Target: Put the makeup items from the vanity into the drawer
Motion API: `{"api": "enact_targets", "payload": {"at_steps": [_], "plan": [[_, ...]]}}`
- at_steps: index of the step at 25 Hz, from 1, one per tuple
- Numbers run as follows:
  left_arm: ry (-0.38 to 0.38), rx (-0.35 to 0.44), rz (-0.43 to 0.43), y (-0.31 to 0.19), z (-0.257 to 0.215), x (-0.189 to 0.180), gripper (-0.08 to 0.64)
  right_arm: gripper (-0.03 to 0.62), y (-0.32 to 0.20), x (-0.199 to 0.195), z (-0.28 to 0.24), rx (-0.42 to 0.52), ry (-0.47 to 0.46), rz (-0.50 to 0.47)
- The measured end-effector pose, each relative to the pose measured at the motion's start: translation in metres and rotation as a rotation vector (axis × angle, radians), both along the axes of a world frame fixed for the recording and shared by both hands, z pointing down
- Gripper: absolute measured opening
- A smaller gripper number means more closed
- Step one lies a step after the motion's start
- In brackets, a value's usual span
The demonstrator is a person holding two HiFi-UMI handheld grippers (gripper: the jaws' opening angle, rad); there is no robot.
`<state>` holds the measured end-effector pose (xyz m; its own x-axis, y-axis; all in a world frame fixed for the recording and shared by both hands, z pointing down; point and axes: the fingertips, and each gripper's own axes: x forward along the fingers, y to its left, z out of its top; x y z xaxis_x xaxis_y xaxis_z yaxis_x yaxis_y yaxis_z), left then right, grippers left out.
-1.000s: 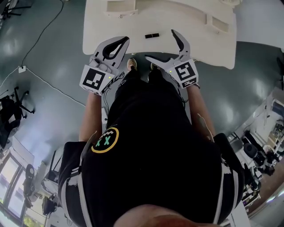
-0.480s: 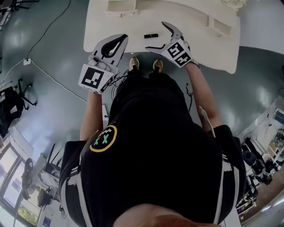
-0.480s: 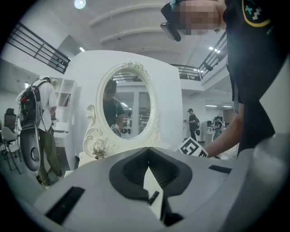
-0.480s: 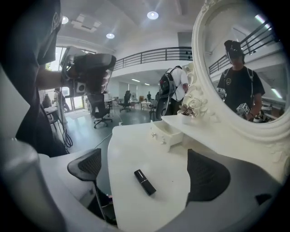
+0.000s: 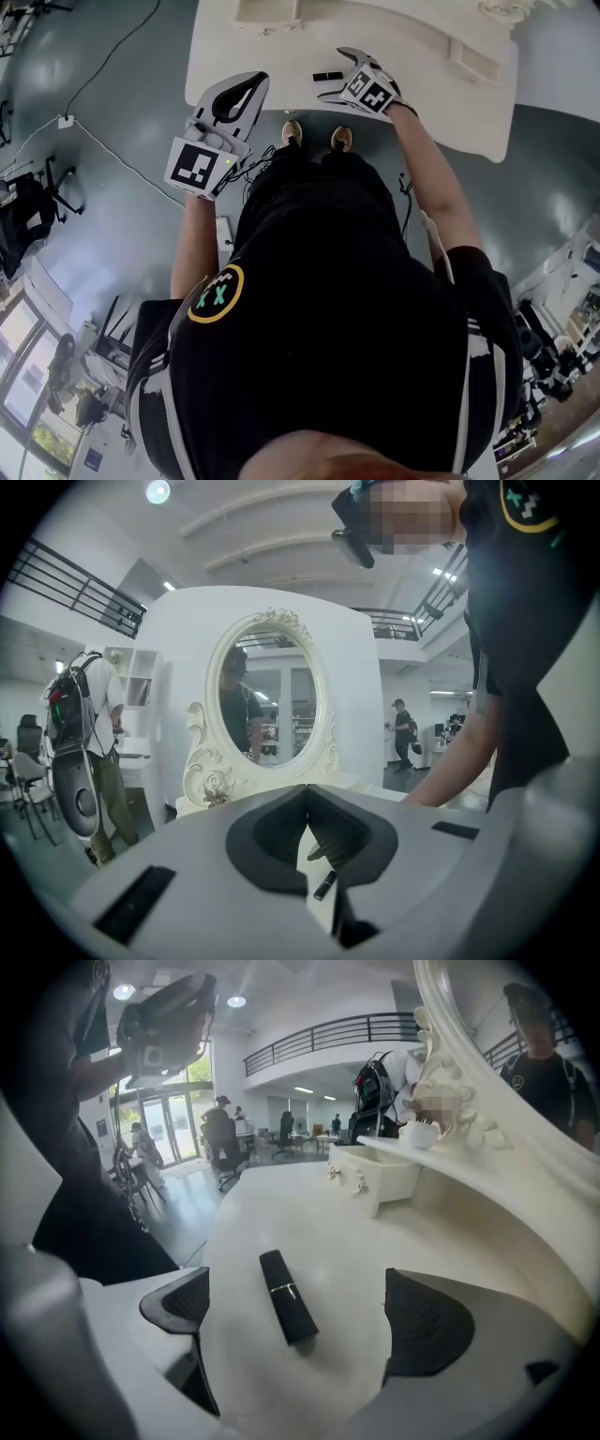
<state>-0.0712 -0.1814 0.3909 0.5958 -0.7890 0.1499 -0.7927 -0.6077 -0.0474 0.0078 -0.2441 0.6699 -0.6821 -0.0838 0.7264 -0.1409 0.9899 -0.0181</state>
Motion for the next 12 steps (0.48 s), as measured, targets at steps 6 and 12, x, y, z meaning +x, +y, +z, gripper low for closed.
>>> {"api": "enact_targets", "payload": {"at_steps": [6, 12], "plan": [[-0.002, 0.003, -0.029, -0.002, -0.002, -0.012, 0.020, 0.598, 0.000, 0.004, 0.019, -0.034, 0.016, -0.007], [-0.001, 0.011, -0.030, -0.012, -0.005, -0.014, 0.020, 0.563, 0.000, 0.004, 0.018, -0.029, 0.006, -0.022]]}}
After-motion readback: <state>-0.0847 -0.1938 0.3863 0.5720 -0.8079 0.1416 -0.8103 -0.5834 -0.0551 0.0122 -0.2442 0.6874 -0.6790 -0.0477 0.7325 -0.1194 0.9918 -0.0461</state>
